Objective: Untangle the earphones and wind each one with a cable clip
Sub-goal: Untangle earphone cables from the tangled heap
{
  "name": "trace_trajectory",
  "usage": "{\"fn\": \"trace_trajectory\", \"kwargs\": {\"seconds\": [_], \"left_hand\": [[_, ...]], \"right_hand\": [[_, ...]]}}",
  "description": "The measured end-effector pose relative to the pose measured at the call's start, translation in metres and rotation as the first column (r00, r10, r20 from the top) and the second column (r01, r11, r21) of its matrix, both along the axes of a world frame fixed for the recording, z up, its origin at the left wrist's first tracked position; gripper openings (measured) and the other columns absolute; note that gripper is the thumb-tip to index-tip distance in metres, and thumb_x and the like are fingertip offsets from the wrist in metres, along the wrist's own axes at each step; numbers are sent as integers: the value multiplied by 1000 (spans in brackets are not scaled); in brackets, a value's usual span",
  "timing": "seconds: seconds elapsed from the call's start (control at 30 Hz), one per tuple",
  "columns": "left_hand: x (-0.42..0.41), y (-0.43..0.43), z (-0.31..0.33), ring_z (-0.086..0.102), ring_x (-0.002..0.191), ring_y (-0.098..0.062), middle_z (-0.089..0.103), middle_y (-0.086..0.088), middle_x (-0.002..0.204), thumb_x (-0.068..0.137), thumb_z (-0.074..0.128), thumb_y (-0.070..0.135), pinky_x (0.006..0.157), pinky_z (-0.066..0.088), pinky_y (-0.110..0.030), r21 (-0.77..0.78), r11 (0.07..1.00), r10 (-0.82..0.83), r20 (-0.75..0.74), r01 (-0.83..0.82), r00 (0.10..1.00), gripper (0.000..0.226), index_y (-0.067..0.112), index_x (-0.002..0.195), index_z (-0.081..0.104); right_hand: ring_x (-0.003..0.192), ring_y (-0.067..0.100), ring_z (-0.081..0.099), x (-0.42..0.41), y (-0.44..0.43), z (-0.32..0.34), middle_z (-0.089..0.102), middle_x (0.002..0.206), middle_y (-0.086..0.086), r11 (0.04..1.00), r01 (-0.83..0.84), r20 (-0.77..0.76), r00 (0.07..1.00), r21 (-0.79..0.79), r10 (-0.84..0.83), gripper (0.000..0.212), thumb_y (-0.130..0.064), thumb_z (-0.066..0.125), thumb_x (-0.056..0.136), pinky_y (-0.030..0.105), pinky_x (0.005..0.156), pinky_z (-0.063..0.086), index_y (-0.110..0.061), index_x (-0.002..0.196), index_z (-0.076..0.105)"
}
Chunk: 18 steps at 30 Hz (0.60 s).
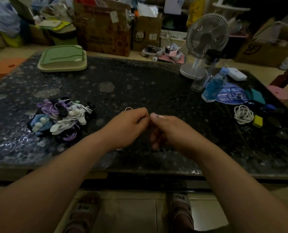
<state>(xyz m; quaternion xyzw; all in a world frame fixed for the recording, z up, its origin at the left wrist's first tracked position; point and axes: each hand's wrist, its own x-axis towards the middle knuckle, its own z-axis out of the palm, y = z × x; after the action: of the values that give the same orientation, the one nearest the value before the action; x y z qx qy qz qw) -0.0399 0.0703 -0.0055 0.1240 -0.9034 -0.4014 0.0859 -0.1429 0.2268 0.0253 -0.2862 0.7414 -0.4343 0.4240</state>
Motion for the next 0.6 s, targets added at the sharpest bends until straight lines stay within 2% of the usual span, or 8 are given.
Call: {"fn": "trace_trajectory", "kwargs": {"seconds": [0.13,0.2,0.27,0.33,0.4,0.43,0.5,0.6], "left_hand": [[0,-2,1,56,61,0,65,3,75,107,55,34,53,42,-17,44,999,11,20,-12,1000,23,31,84,59],[0,-1,2,56,61,-3,66,3,71,107,55,30,54,45,-18,147,989,6,12,-8,1000,20,26,90,63],[2,-1,3,59,64,-8,68,3,71,108,55,28,58,48,-22,229,973,-6,32,-1,999,18,21,94,65],[5,-6,1,63,70,-10,73,1,78,107,56,31,67,51,-27,260,966,-38,90,14,995,18,22,96,67],[7,-10,-1,64,73,-11,75,-2,82,106,58,32,72,51,-31,284,959,-46,118,11,992,18,22,96,69],[8,-11,-1,63,71,-11,74,-3,81,106,58,31,72,50,-32,306,952,-29,97,-2,995,18,21,95,70],[10,-14,2,60,67,-11,69,-2,72,105,60,29,70,49,-30,353,935,27,22,-33,999,18,19,94,70],[10,-21,10,54,64,-18,60,-2,67,98,66,36,67,46,-32,371,927,72,-28,-57,997,25,14,86,68]], "right_hand": [[77,23,70,-4,0,-5,67,73,3,984,169,-96,980,-65,-174,41,-41,45,110,34,74,57,-11,99,71],[89,23,74,-8,-2,-7,76,84,2,936,310,-62,944,-167,-323,40,-41,43,110,34,77,58,-16,101,73],[99,23,73,-11,-7,-5,79,102,6,830,451,218,891,-329,-398,39,-39,40,111,37,83,55,-16,110,71],[103,22,74,-19,-6,4,79,107,7,679,614,569,749,-403,-339,38,-39,37,111,37,89,54,-16,113,67],[81,19,75,-27,-1,13,74,81,3,576,731,772,584,-366,-250,35,-39,40,111,36,80,56,-16,96,63],[62,14,66,-31,1,14,61,67,-1,595,740,796,546,-313,-261,34,-38,43,110,29,65,54,-17,89,60],[46,8,39,-32,1,11,41,59,-5,741,634,683,643,-220,-347,29,-33,44,109,20,41,32,-16,90,57],[45,8,39,-30,-1,0,52,62,-3,934,335,171,935,-126,-312,25,-23,41,104,23,44,26,-14,106,64]]}}
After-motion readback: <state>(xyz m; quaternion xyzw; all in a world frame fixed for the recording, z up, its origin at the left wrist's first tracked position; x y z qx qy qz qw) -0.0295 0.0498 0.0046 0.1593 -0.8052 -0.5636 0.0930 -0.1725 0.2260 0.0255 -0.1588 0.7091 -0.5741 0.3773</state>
